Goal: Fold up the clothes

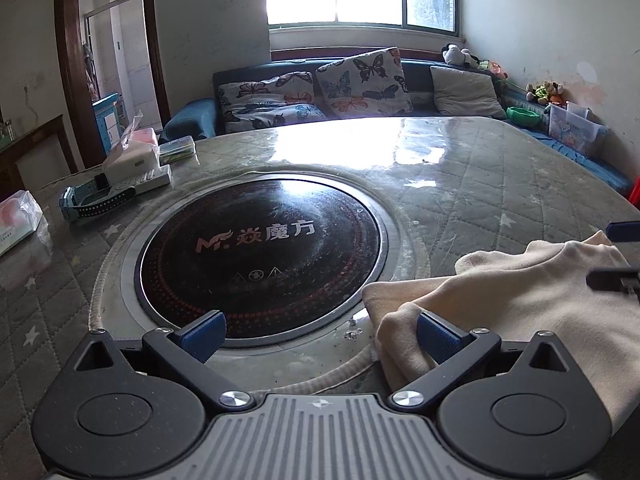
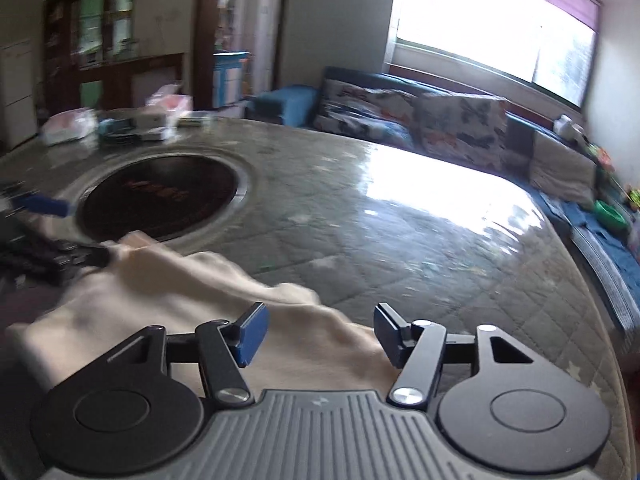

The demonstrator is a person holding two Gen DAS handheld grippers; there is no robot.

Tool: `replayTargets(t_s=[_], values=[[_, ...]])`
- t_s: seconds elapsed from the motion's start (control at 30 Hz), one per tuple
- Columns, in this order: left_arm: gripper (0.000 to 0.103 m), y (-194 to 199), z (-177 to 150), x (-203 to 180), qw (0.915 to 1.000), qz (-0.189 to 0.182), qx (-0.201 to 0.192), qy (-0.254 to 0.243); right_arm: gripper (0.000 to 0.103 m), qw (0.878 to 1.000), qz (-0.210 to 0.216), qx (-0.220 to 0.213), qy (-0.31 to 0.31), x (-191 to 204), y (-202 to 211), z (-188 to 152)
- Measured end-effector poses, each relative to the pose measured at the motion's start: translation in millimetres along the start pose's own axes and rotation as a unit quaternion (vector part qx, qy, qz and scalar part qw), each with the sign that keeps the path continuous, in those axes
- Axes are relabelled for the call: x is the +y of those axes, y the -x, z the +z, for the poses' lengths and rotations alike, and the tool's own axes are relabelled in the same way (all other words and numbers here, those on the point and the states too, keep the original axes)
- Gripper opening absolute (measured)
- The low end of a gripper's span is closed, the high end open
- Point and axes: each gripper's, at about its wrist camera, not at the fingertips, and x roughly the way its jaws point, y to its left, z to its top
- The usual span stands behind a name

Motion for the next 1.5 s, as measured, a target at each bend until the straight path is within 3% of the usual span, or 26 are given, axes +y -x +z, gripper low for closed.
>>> replayTargets(t_s=[0.3,0.47,0.6,0.8,1.07,1.23,1.37,1.5], values=[[0.103,-7,-4,-2,0.9997,0.013,0.003,-0.023,0.068,0.985,0.120,-0.033,0.122,89,15,-2],[0.103,-8,-5,-3,0.9996,0.015,0.001,-0.024,0.067,0.978,0.136,-0.032,0.154,121,6,-12],[0.103,-5,-5,-2,0.9997,0.017,-0.001,-0.020,0.067,0.979,0.118,-0.049,0.159,129,9,-15],[0.103,17,-10,-3,0.9997,0.014,-0.017,-0.014,0.067,0.986,0.094,-0.064,0.125,104,35,-17],[0.103,50,-33,-18,0.9988,-0.013,-0.029,-0.036,0.068,0.996,0.004,-0.046,0.073,55,61,-42],[0.103,55,-49,-29,0.9975,-0.012,-0.029,-0.063,0.068,0.997,-0.016,-0.018,0.074,44,55,-63],[0.103,57,-51,-27,0.9978,-0.011,-0.027,-0.059,0.068,0.998,-0.014,-0.031,0.059,33,68,-67],[0.103,58,-51,-26,0.9978,-0.011,-0.029,-0.059,0.068,0.997,-0.054,-0.041,0.042,16,82,-67]])
